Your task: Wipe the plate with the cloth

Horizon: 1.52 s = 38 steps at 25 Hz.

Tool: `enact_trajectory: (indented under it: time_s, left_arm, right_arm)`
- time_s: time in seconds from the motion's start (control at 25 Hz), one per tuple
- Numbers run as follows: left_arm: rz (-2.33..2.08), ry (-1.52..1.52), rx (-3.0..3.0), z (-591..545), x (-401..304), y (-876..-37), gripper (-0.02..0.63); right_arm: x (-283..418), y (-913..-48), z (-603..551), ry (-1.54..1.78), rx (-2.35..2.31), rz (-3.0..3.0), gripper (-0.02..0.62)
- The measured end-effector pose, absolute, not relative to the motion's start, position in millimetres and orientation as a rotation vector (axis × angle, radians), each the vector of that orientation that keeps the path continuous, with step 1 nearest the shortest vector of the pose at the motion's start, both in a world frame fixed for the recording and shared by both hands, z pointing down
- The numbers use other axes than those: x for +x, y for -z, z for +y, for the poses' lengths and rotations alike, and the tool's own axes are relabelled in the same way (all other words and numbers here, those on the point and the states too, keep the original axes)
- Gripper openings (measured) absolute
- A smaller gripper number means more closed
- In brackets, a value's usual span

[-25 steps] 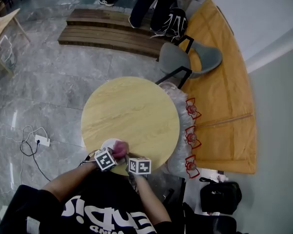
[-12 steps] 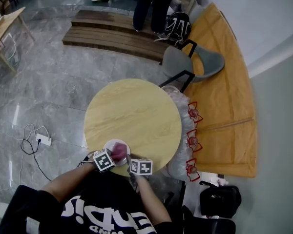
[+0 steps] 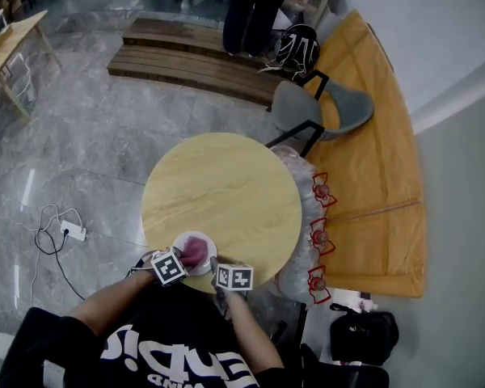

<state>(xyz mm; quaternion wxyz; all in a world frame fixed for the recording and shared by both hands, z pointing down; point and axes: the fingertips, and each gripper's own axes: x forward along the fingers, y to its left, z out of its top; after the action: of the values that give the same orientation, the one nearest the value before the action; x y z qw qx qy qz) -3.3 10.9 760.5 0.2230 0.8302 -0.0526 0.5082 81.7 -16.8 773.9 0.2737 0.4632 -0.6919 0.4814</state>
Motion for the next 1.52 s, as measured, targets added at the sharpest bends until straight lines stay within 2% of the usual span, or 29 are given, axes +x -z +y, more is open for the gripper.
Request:
enact_trajectory:
  time_s: [1.52]
  left_arm:
    - [-0.264,-1.422,2.278,-10,-26,-750,0.054]
  right_arm:
    - [82,-772,-15,-1.27,1.199,-1.914,0.071]
